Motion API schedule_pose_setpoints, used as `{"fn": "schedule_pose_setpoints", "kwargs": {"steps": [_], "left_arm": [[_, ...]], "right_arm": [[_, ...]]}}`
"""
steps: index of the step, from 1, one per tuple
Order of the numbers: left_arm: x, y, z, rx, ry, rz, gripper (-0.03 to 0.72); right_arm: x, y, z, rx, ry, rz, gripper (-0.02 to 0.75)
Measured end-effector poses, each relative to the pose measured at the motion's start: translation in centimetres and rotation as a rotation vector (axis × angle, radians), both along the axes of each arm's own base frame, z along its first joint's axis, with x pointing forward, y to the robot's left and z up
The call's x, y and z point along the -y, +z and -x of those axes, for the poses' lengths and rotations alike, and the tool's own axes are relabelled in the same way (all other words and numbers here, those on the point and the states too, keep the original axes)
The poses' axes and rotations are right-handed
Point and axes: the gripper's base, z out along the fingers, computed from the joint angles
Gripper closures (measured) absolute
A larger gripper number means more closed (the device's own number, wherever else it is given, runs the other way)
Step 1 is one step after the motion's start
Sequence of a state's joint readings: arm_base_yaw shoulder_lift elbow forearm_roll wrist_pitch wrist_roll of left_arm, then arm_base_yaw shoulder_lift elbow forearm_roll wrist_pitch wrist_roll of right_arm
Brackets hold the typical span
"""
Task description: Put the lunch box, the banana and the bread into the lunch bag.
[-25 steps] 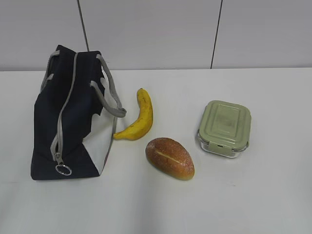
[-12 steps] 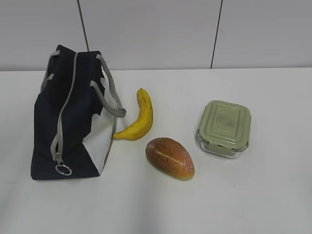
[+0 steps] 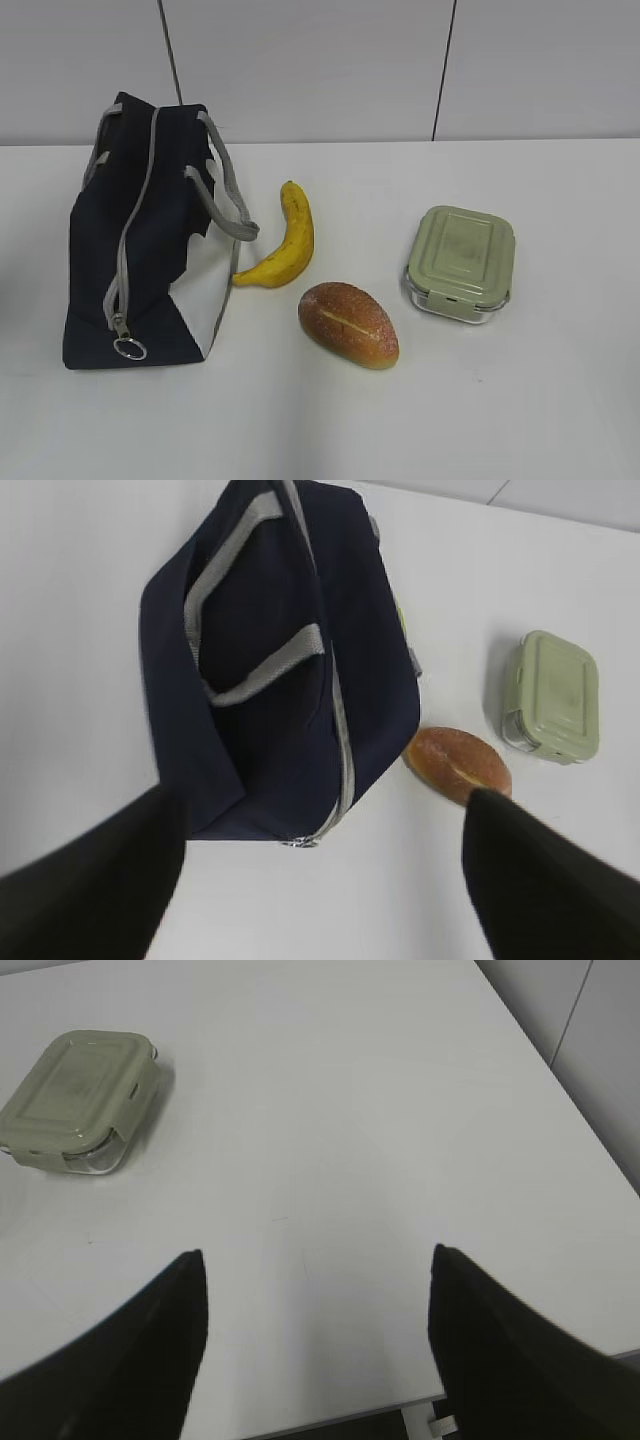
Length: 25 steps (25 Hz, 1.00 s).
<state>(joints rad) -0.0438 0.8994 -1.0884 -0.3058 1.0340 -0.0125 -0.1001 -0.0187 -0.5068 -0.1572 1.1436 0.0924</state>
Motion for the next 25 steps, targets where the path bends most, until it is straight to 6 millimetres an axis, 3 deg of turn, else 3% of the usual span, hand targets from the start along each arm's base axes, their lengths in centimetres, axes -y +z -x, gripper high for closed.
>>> {"fn": "schedule_pose_setpoints", "kwargs": {"steps": [6, 15, 21, 25], "left_arm": [[1.2, -0.1, -6.5, -0.115, -0.055, -0.007, 0.128], [2.5, -3.4, -15.2, -0.288, -0.083, -0.020, 0.146], [2.9, -5.8, -19.0, -0.349, -0.083, -0.024, 0.167], [3.0, -7.4, -20.3, -0.386, -0.081, -0.026, 0.174]], "right_arm": [[0.0, 0.0, 0.0, 0.000, 0.000, 0.000, 0.227], [0.0, 0.0, 0.0, 0.000, 0.000, 0.000, 0.227], [0.0, 0.0, 0.0, 0.000, 0.000, 0.000, 0.227], [0.0, 0.0, 0.0, 0.000, 0.000, 0.000, 0.227]]}}
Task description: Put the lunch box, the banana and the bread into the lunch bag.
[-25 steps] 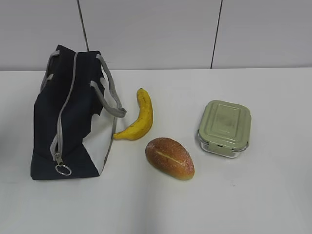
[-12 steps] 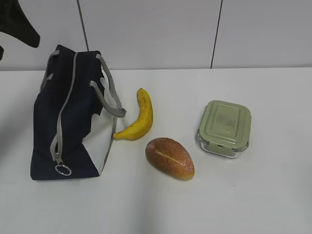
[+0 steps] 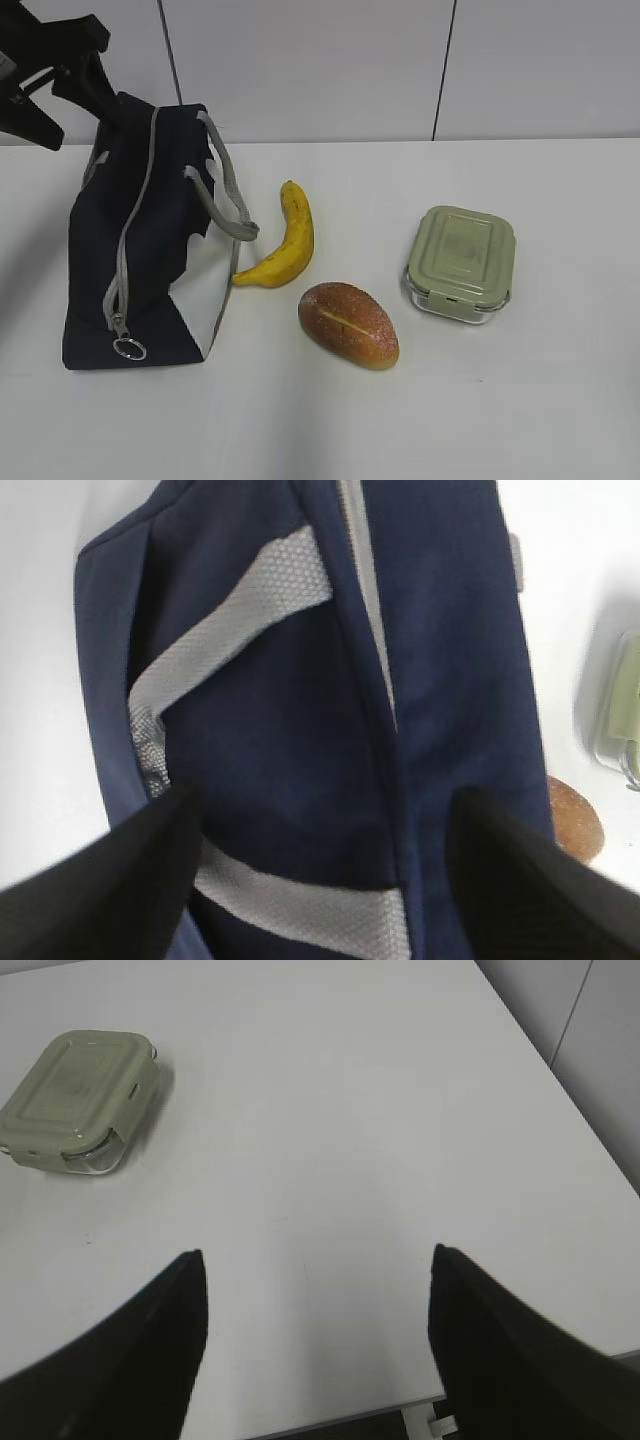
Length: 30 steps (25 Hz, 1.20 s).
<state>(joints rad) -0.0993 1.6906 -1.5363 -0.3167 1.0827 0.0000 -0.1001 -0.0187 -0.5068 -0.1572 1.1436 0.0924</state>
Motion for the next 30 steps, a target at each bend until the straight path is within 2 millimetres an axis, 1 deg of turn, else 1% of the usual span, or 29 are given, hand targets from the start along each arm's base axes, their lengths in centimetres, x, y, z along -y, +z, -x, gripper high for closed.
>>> {"fn": "schedule_pose_setpoints", "kwargs": {"steps": [7, 15, 19, 21, 23, 28, 30], "left_arm": [[0.1, -1.6, -1.3, -0.024, 0.006, -0.003, 0.202], [0.2, -2.3, -1.8, -0.021, 0.002, -0.008, 0.213], [0.2, -2.8, -2.0, -0.029, 0.002, -0.009, 0.251], [0.2, -2.9, -2.1, -0.033, 0.002, -0.009, 0.288], [0.2, -2.9, -2.1, -0.033, 0.002, -0.008, 0.340], [0.2, -2.9, -2.1, -0.033, 0.002, -0.006, 0.552], [0.3, -2.9, -2.1, -0.033, 0.002, -0.002, 0.618]], "right_arm": [[0.0, 0.0, 0.0, 0.000, 0.000, 0.000, 0.227], [0.0, 0.0, 0.0, 0.000, 0.000, 0.000, 0.227], [0.0, 0.0, 0.0, 0.000, 0.000, 0.000, 0.227], [0.0, 0.0, 0.0, 0.000, 0.000, 0.000, 0.227], [0.0, 0.0, 0.0, 0.000, 0.000, 0.000, 0.227], [0.0, 0.0, 0.0, 0.000, 0.000, 0.000, 0.227], [0.0, 0.0, 0.0, 0.000, 0.000, 0.000, 0.227]]}}
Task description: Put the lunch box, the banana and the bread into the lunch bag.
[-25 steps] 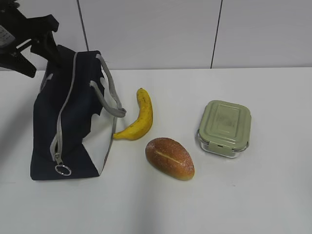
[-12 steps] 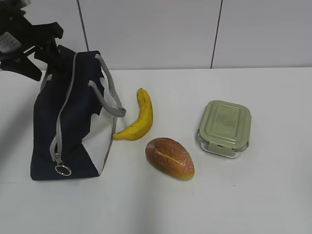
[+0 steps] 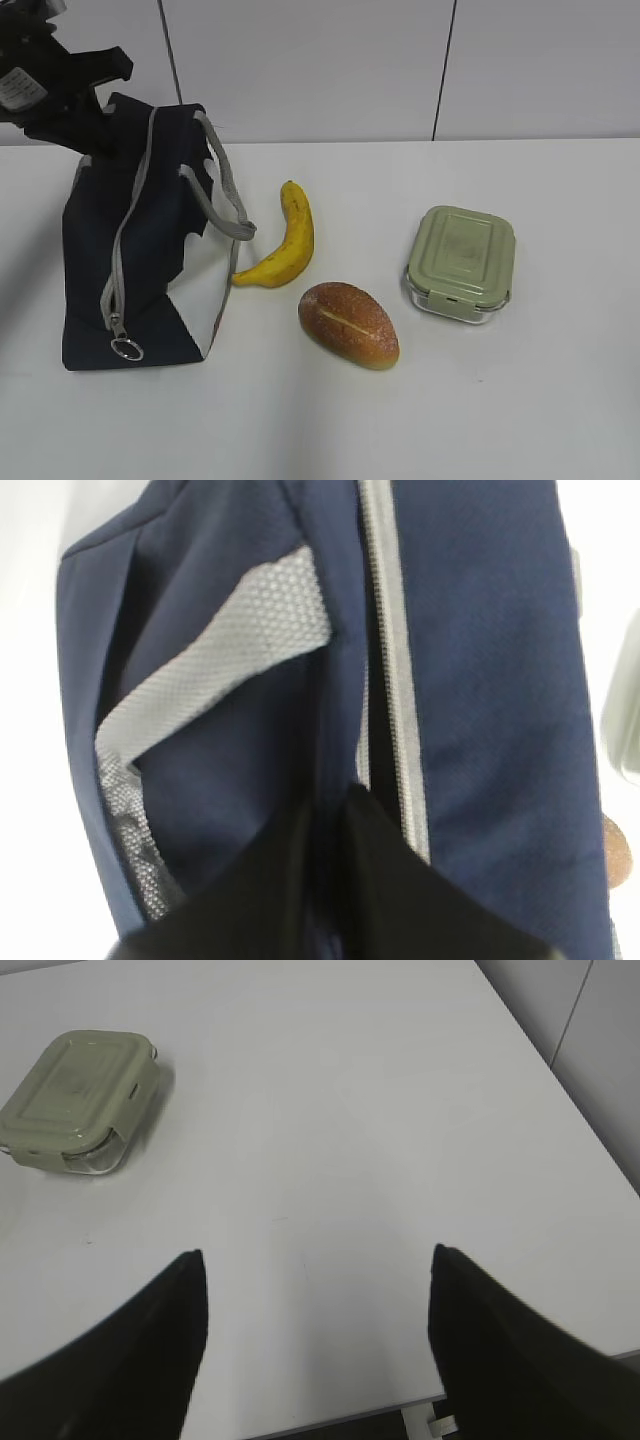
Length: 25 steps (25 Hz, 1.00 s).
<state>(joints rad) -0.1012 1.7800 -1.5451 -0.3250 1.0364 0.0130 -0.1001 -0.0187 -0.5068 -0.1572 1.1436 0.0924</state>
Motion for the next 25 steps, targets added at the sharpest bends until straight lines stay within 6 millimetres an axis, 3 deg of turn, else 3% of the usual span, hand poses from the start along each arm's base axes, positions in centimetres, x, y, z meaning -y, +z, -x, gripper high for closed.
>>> {"fn": "schedule_pose_setpoints", "kwargs": {"steps": [4, 25], "left_arm": [[0.05, 0.01, 0.02, -0.002, 0.000, 0.006, 0.687], [0.21, -0.01, 0.22, -0.023, -0.012, 0.022, 0.688]], "right_arm": [[0.00, 0.00, 0.00, 0.000, 0.000, 0.000, 0.227], [0.00, 0.00, 0.00, 0.000, 0.000, 0.000, 0.227]]}}
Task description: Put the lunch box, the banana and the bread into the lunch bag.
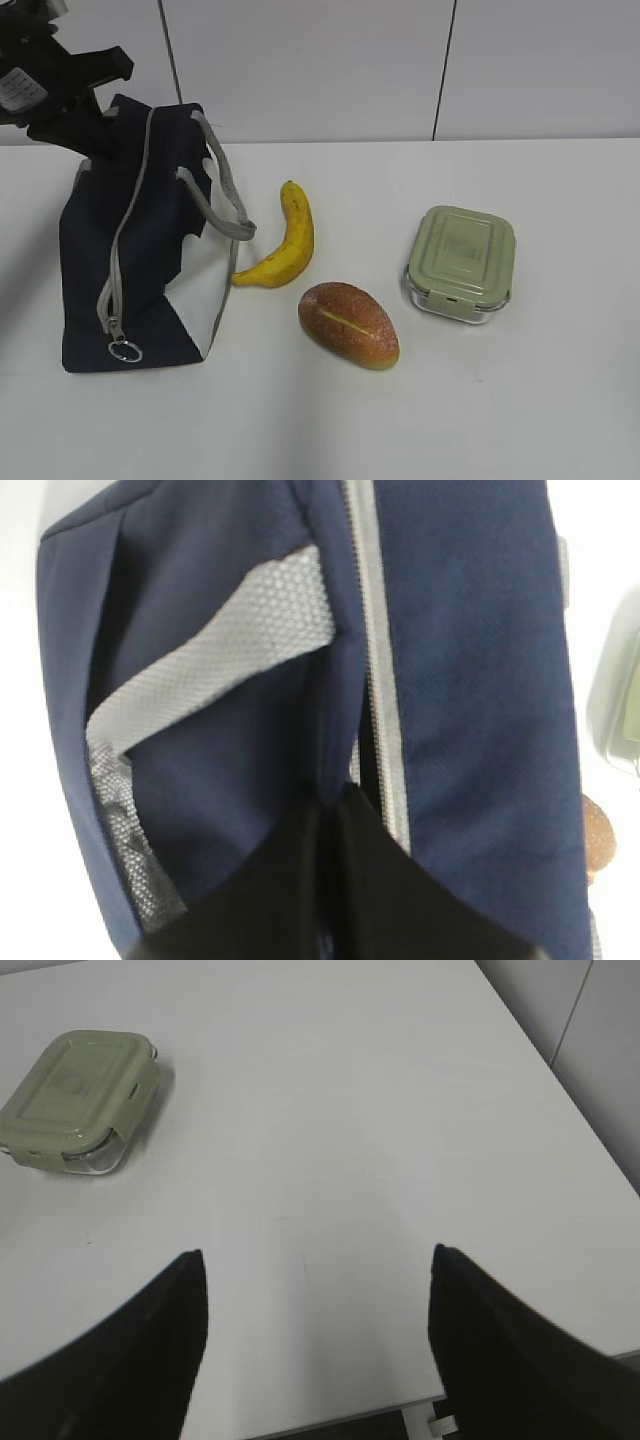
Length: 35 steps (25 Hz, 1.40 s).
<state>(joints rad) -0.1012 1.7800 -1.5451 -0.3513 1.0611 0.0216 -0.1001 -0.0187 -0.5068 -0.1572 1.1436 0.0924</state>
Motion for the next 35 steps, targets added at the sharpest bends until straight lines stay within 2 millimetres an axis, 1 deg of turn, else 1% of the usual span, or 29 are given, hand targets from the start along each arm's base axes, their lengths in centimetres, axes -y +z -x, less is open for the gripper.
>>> {"fn": "schedule_pose_setpoints", "kwargs": {"steps": [24, 30, 33, 35], "left_arm": [[0.0, 0.0, 0.0, -0.004, -0.001, 0.001, 0.688], [0.0, 0.0, 0.1, -0.008, -0.003, 0.001, 0.688], [0.0, 0.0, 0.1, -0.012, -0.004, 0.001, 0.688], [0.0, 0.0, 0.1, -0.015, -0.005, 0.001, 0.688]], "right_arm": [[-0.1, 0.0, 0.0, 0.001, 0.006, -0.008, 0.227], [-0.4, 1.6, 0.0, 0.108, 0.042, -0.003, 0.227], [-0.6, 2.3, -1.2, 0.113, 0.071, -0.032, 0.227], [-0.8, 2.6, -2.6, 0.076, 0.088, -0.064, 0.227]]}}
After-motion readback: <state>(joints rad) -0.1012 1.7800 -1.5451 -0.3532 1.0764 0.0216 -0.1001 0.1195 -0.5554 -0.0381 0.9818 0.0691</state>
